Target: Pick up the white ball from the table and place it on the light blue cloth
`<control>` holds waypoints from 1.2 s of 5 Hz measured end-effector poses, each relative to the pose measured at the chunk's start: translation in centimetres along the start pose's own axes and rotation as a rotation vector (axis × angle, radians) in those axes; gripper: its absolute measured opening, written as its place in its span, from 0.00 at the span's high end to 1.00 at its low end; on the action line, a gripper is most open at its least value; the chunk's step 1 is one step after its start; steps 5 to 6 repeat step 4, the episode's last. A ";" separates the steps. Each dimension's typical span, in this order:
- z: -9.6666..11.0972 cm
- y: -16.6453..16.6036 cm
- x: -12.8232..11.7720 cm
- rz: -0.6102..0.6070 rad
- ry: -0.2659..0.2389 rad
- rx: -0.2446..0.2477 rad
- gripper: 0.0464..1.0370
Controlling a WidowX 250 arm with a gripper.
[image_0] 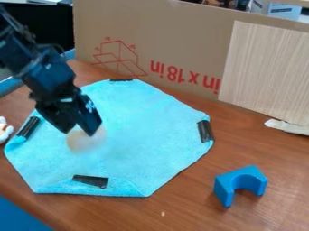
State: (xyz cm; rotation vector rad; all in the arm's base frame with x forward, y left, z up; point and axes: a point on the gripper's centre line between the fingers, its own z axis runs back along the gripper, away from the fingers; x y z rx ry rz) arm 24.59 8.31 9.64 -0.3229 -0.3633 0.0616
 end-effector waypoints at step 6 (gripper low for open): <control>0.4 -0.6 1.2 -0.242 0.118 0.190 0.04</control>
